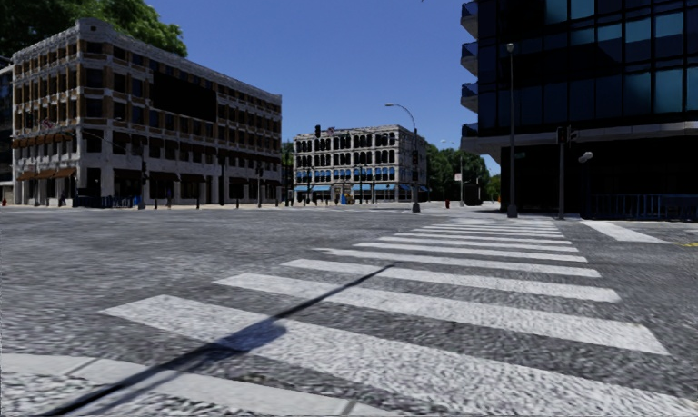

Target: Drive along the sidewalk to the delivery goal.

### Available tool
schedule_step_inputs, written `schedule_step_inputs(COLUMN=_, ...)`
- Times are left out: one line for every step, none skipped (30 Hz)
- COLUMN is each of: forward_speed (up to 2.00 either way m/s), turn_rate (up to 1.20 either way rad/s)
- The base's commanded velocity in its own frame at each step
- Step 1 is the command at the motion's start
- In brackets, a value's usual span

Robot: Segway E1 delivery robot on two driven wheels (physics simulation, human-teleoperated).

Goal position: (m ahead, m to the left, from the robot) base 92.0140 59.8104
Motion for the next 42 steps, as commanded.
schedule_step_inputs(forward_speed=1.87, turn_rate=-0.69)
schedule_step_inputs(forward_speed=1.87, turn_rate=-0.69)
schedule_step_inputs(forward_speed=1.87, turn_rate=-0.68)
schedule_step_inputs(forward_speed=1.87, turn_rate=-0.68)
schedule_step_inputs(forward_speed=1.87, turn_rate=-0.68)
schedule_step_inputs(forward_speed=1.87, turn_rate=-0.68)
schedule_step_inputs(forward_speed=1.87, turn_rate=-0.68)
schedule_step_inputs(forward_speed=1.86, turn_rate=-0.67)
schedule_step_inputs(forward_speed=1.82, turn_rate=-0.67)
schedule_step_inputs(forward_speed=1.78, turn_rate=-0.67)
schedule_step_inputs(forward_speed=1.78, turn_rate=-0.67)
schedule_step_inputs(forward_speed=1.78, turn_rate=-0.67)
schedule_step_inputs(forward_speed=1.78, turn_rate=-0.67)
schedule_step_inputs(forward_speed=1.78, turn_rate=-0.67)
schedule_step_inputs(forward_speed=1.78, turn_rate=-0.67)
schedule_step_inputs(forward_speed=1.78, turn_rate=-0.67)
schedule_step_inputs(forward_speed=1.78, turn_rate=-0.67)
schedule_step_inputs(forward_speed=1.78, turn_rate=-0.6)
schedule_step_inputs(forward_speed=1.78, turn_rate=-0.38)
schedule_step_inputs(forward_speed=1.78, turn_rate=0.0)
schedule_step_inputs(forward_speed=1.78, turn_rate=0.0)
schedule_step_inputs(forward_speed=1.78, turn_rate=0.0)
schedule_step_inputs(forward_speed=1.78, turn_rate=0.0)
schedule_step_inputs(forward_speed=1.78, turn_rate=0.0)
schedule_step_inputs(forward_speed=1.78, turn_rate=0.0)
schedule_step_inputs(forward_speed=1.78, turn_rate=0.0)
schedule_step_inputs(forward_speed=1.78, turn_rate=0.0)
schedule_step_inputs(forward_speed=1.78, turn_rate=0.0)
schedule_step_inputs(forward_speed=1.78, turn_rate=0.0)
schedule_step_inputs(forward_speed=1.78, turn_rate=0.0)
schedule_step_inputs(forward_speed=1.73, turn_rate=0.0)
schedule_step_inputs(forward_speed=1.66, turn_rate=0.0)
schedule_step_inputs(forward_speed=1.63, turn_rate=0.0)
schedule_step_inputs(forward_speed=1.63, turn_rate=0.0)
schedule_step_inputs(forward_speed=1.61, turn_rate=0.0)
schedule_step_inputs(forward_speed=1.6, turn_rate=0.0)
schedule_step_inputs(forward_speed=1.6, turn_rate=0.0)
schedule_step_inputs(forward_speed=1.6, turn_rate=0.0)
schedule_step_inputs(forward_speed=1.6, turn_rate=0.0)
schedule_step_inputs(forward_speed=1.6, turn_rate=0.0)
schedule_step_inputs(forward_speed=1.6, turn_rate=0.0)
schedule_step_inputs(forward_speed=1.6, turn_rate=0.0)
